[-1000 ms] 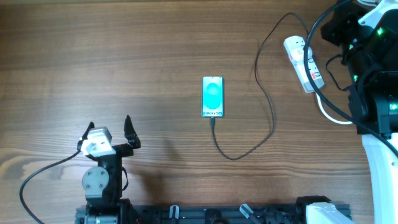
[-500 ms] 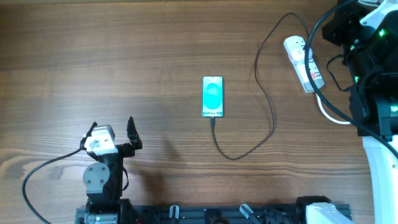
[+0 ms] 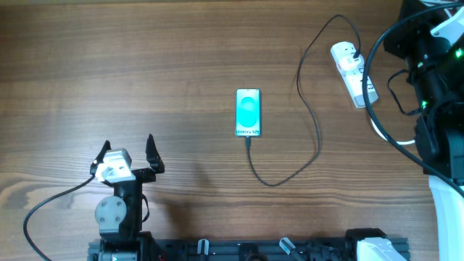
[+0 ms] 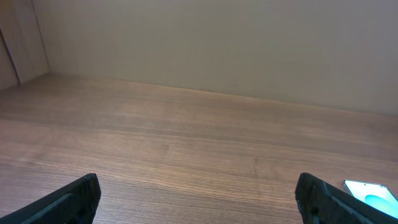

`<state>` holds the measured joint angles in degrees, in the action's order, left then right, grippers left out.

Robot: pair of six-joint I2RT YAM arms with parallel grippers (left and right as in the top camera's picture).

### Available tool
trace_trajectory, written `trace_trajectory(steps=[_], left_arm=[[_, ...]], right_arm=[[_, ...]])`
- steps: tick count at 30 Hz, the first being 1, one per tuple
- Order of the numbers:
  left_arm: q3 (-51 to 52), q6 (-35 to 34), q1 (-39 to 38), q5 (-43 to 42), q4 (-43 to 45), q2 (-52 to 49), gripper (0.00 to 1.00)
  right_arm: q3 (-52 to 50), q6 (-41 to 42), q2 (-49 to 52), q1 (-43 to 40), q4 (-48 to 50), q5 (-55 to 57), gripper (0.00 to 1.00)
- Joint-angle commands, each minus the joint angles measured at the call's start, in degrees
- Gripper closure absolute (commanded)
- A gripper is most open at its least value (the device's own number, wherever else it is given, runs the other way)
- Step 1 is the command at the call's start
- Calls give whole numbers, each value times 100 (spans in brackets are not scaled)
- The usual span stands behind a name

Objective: Plug charger to phone and switch on socket

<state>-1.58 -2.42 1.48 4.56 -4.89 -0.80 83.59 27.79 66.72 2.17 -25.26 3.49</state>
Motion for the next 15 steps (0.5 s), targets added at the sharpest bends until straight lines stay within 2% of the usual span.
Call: trace_trajectory(steps=[1,6,10,15], left_arm=[[74,90,28,-68,15,63,0],[74,90,31,-68,13,55,0],[74,90,31,-68,13,52,0],[74,90,31,-68,15,52,0]], right_arm=[[-4,-90,-221,17,26,57,92],[-4,-260,-758,17,81,125,92],[-4,-308,-1281,17,177,125,87],[-2,-1749,-1871,17,129,566,87]])
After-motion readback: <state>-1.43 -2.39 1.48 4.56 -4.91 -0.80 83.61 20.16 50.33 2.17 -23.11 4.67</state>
